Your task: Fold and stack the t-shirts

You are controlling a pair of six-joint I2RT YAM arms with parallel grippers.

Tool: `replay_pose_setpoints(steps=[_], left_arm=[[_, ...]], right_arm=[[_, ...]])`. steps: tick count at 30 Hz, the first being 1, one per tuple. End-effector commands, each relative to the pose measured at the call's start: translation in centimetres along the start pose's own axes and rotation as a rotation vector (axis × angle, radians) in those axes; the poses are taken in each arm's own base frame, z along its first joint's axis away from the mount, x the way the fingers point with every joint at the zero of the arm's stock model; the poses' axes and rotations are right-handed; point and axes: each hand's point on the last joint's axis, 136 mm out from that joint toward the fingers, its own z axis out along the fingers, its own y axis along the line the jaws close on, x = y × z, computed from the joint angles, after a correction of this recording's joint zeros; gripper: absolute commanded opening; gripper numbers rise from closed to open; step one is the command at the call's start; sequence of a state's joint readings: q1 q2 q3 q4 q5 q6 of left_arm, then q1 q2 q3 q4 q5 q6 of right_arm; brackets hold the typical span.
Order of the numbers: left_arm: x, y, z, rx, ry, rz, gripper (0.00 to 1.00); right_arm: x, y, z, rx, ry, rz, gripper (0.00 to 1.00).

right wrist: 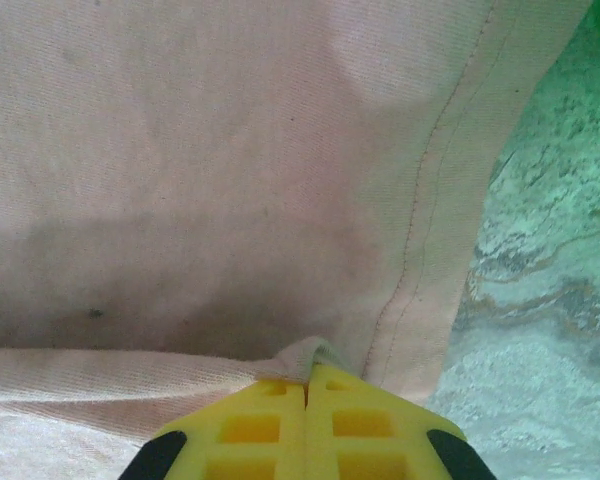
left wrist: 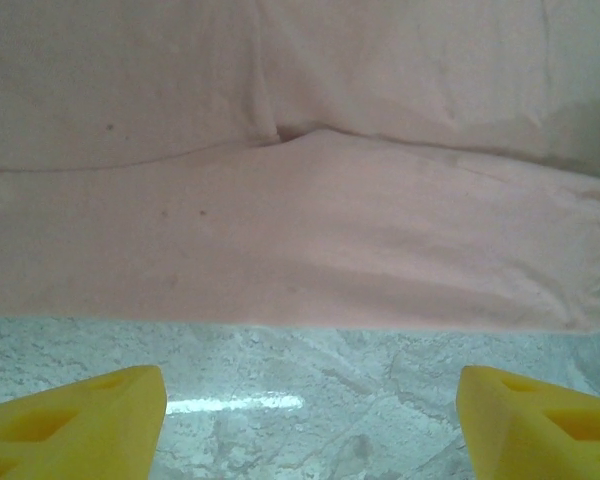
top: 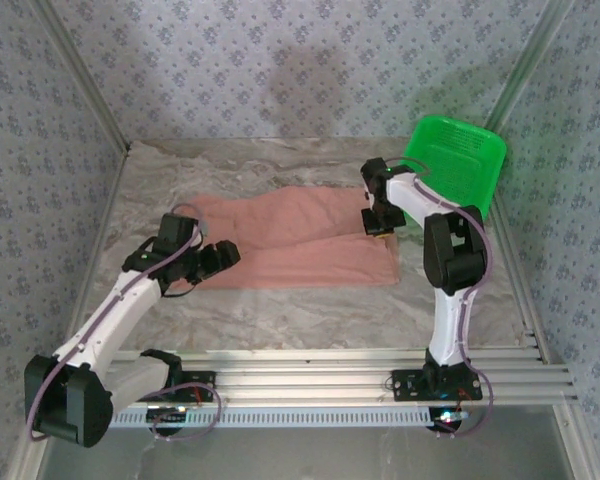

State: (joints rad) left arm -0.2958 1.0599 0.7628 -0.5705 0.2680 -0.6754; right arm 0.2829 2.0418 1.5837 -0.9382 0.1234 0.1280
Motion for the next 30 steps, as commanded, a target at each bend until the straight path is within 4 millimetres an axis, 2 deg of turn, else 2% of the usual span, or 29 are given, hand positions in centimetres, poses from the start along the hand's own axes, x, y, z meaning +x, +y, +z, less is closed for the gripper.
replay_pose_setpoints(steps=[1,3,7,12,14,16,20,23,27,30], left_arm=[[0.1,0.0,0.1,0.012,-0.020,-0.005,0.77],[0.4,0.3,0.5,0.004,-0.014,-0.008,0.77],[0.8,1.0,0.8,-0.020,-0.007,-0.025,0.77],[0.7,2.0,1.2,-0.061,-0.017,-0.072,0.77],[0.3,2.2,1.5,-0.075,-0.019,-0.093,0.77],[-0.3,2.2,2.0,-0.084,-0.018,-0.112,0.77],[-2.1,3.3,3.4,-0.137,-0.008,-0.172,0.70],[-3.7,4.9,4.7,-0.177,-0.023,-0.221,0.59],[-5.0,6.8,6.5,-0.235,-0.020,-0.241,0.47],[-4.4,8.2,7.4,-0.271,0.002,-0.273,0.43]], right_arm=[[-0.8,-1.0,0.1,0.065,0.007,-0.035,0.08],[-1.2,-1.1,0.1,0.078,-0.003,-0.040,0.26],[-2.1,-1.8,-0.9,0.113,-0.049,-0.014,0.37],[-3.3,-1.8,-6.3,0.069,-0.222,0.078,0.46],[-2.8,-0.8,-8.0,0.004,-0.263,0.092,0.49],[-1.6,1.0,-8.7,-0.096,-0.261,0.102,0.50],[1.5,5.1,-6.9,-0.314,-0.176,0.117,0.49],[2.5,7.3,-4.4,-0.435,-0.108,0.189,0.39],[3.0,7.3,-0.5,-0.417,-0.059,0.275,0.31],[4.1,6.5,1.4,-0.329,-0.031,0.282,0.28]])
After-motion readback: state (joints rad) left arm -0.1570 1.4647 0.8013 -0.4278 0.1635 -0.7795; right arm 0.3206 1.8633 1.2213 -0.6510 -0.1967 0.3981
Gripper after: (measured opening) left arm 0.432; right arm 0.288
